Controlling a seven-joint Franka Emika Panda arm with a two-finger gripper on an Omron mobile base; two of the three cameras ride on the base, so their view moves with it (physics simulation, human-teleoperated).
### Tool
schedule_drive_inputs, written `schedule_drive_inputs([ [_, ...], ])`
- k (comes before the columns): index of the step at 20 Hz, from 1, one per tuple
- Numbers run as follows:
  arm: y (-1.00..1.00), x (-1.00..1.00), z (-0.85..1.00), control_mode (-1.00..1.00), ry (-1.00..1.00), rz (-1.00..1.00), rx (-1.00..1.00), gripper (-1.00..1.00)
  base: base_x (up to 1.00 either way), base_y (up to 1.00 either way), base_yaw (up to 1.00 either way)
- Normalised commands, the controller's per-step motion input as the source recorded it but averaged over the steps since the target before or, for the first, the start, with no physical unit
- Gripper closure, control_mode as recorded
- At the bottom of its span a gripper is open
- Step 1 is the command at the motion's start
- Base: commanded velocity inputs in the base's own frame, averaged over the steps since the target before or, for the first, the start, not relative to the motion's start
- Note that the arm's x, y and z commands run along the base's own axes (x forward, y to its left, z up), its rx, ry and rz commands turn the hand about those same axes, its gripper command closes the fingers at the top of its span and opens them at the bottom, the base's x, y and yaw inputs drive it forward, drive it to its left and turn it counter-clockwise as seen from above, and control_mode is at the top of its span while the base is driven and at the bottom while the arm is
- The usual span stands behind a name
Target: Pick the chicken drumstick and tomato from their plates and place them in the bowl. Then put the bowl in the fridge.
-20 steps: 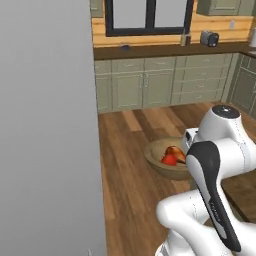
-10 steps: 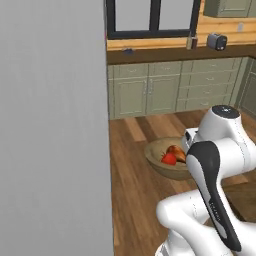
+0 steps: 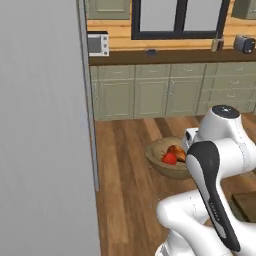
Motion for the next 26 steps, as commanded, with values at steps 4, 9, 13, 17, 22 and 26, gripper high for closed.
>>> schedule_drive_inputs([
  [4, 0.00, 0.00, 0.00, 1.00, 0.00, 0.00, 0.00, 1.00, 0.31, 0.00, 0.45],
  [9, 0.00, 0.00, 0.00, 1.00, 0.00, 0.00, 0.00, 1.00, 0.36, 0.00, 0.42],
  [13, 0.00, 0.00, 0.00, 1.00, 0.00, 0.00, 0.00, 1.00, 0.62, 0.00, 0.38],
  [17, 0.00, 0.00, 0.00, 1.00, 0.00, 0.00, 0.00, 1.00, 0.07, 0.00, 0.30],
  [22, 0.00, 0.00, 0.00, 1.00, 0.00, 0.00, 0.00, 1.00, 0.29, 0.06, 0.28],
  [26, 0.00, 0.00, 0.00, 1.00, 0.00, 0.00, 0.00, 1.00, 0.36, 0.10, 0.36],
])
